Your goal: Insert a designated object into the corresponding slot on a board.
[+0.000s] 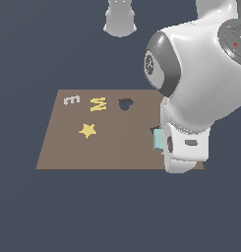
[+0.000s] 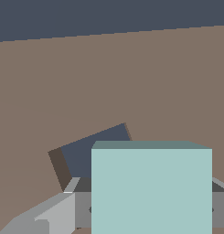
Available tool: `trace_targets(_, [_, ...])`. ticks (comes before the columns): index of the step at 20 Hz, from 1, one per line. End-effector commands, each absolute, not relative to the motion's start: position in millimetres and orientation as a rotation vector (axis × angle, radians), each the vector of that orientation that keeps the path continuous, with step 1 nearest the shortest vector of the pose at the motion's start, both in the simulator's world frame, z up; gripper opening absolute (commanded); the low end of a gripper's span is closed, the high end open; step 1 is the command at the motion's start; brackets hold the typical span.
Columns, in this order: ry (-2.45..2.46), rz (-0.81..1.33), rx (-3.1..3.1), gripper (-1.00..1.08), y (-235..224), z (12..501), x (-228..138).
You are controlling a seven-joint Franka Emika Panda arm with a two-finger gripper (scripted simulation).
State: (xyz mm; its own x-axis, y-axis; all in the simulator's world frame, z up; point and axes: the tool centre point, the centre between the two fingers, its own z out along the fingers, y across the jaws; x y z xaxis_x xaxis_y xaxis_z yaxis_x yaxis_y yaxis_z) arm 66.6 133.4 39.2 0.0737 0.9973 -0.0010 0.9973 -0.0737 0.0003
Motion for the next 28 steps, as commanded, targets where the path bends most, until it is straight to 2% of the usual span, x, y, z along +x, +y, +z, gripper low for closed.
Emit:
trace_targets(1, [2.233, 0.000, 2.207, -1.00, 136, 40, 61])
trace_targets(13, [2.484, -0.001, 1.921, -1.00, 138, 41, 42])
trace_targets(27, [2.518, -0.002, 1.877, -1.00, 137, 31, 40])
trace_targets(28, [2.518, -0.002, 1.877, 1.00, 137, 31, 40])
